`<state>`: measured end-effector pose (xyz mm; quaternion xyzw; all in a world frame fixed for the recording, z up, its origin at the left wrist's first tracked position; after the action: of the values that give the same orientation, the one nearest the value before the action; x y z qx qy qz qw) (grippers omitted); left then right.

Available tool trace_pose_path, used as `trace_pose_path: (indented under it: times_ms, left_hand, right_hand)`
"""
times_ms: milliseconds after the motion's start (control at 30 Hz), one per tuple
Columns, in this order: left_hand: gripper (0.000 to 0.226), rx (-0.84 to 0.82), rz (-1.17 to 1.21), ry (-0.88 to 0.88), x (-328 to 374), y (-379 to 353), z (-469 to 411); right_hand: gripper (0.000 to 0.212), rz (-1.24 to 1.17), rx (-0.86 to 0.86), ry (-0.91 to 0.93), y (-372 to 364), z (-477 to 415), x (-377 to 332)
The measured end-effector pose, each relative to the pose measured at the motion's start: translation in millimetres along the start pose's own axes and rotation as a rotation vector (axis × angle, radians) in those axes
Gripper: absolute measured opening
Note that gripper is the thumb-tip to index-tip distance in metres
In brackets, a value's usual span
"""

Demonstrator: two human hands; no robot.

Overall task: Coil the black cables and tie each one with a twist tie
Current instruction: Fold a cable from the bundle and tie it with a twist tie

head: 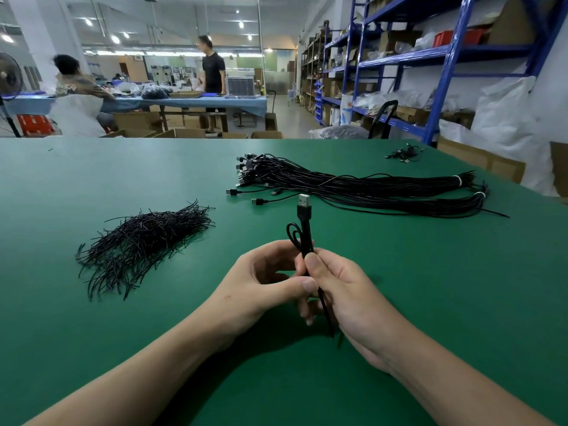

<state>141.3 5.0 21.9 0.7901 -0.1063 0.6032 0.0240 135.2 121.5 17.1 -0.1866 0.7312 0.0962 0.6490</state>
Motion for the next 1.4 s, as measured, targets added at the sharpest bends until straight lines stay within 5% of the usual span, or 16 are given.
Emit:
trace_pose_path:
  times_ms: [300,1000,1200,1300,1400]
  left_hand:
    - [0.057,0.223,0.029,0.001,-0.7,19.5,-6.0]
    - [0.042,0.319,0.075,0.011,-2.1,10.9,-0.1]
    - [0.030,0.334,0.125,0.018,-0.2,9.7,-0.6]
    - [0.028,0.331,0.169,0.023,-1.2,10.3,-0.7]
    - [0.018,0.320,0.198,0.030,-0.8,9.7,-1.5]
  right_hand:
    - [0.029,0.123,0.159,0.126,11.7,-1.2,-7.4]
    - [0.023,0.540,0.002,0.131,-7.1,3.0,5.8]
    - [0.043,0.159,-0.053,-0.060,-13.7,2.5,7.9]
    - [0.023,-0.005,-0.051,-0.193,-13.5,3.2,9.0]
    - [0.024,-0.002,-0.050,-0.177,-11.0,3.3,10.4]
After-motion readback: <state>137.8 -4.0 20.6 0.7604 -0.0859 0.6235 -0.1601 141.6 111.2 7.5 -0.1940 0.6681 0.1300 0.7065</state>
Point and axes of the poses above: each hand's wrist, its own z-axis away from the middle knuckle, its own y-axis out of the back of the hand, x = y × z, the point moved 6 cm from there along -z, towards the middle knuckle, and after that the axes turned 6 degrees about x, right-handed, at the moved point
